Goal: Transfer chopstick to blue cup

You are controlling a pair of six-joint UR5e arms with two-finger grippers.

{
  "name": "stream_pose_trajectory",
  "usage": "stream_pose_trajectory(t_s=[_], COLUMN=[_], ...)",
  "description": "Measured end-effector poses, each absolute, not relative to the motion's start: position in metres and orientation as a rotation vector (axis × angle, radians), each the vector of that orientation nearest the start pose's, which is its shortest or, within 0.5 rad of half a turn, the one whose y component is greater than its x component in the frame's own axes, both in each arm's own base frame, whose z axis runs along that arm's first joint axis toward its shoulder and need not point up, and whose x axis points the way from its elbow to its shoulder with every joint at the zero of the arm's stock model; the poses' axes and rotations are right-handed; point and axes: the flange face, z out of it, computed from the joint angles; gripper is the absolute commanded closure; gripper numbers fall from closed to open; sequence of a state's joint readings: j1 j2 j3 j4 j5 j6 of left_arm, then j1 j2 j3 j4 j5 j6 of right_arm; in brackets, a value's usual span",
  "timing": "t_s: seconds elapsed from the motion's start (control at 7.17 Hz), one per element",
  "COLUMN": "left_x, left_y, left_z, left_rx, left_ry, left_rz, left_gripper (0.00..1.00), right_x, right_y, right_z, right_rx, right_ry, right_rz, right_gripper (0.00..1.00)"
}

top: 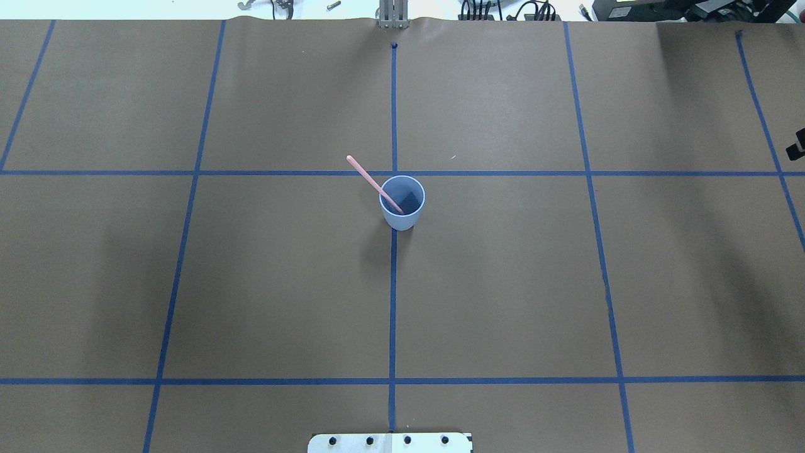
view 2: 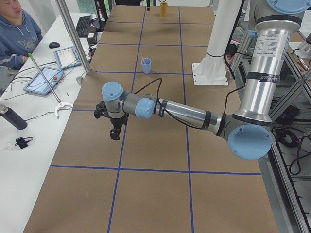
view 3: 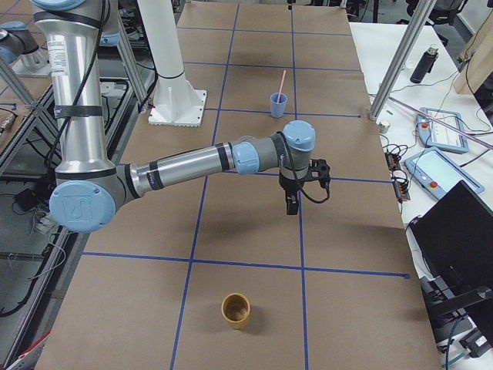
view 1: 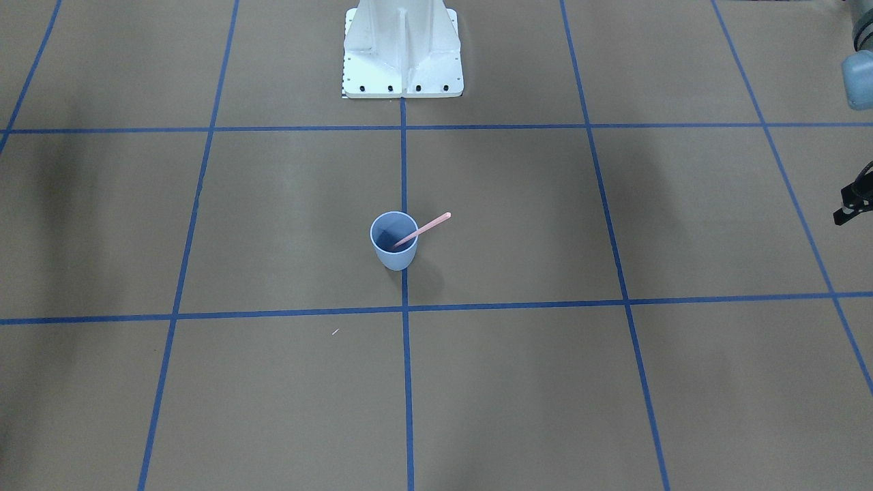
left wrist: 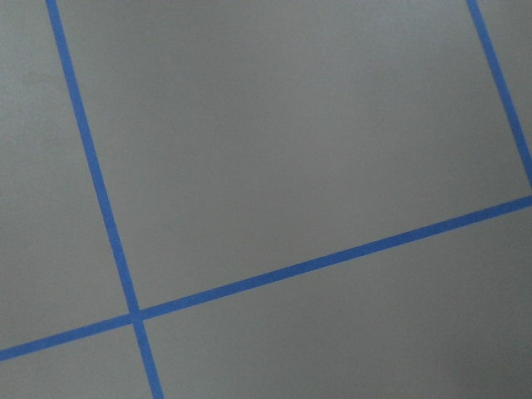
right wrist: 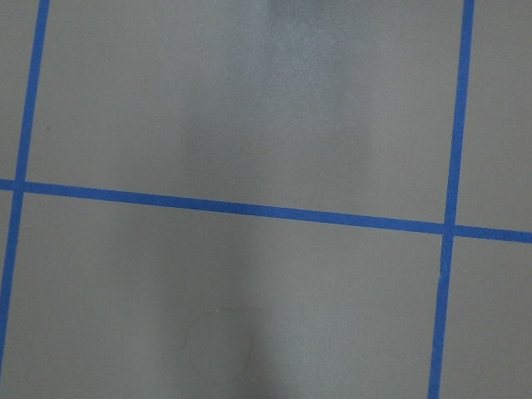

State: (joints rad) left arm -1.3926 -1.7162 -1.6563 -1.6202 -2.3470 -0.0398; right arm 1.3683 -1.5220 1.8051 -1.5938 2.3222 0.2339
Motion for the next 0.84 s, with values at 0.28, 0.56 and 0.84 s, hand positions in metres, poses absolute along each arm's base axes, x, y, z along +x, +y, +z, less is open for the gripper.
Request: stream_pose_trajectory(t_s=[0.28,0.56,0.84], left_x=[0.036,0.038,0.040], left_y=[-0.555,-0.552,-0.549], left_z=[0.531,0.525,0.513], left_rx=[0.186,0.186,0.190], left_ry=[0.801,0.832,0.864], left_rz=[0.225,0.225,0.220], left_gripper=[0.02,0.02,0.02], right_x=[-0.039,-0.039,-0.039], right_y=[-0.515,-0.515,-0.515], right_z=[0.522,0.523,0.522], right_rx=[0.079,0.078,0.078], right_ry=[-0.784,-0.784,-0.785], right_rz=[-0.066,-0.066,-0.064], right_gripper=[0.00,0.00,0.00])
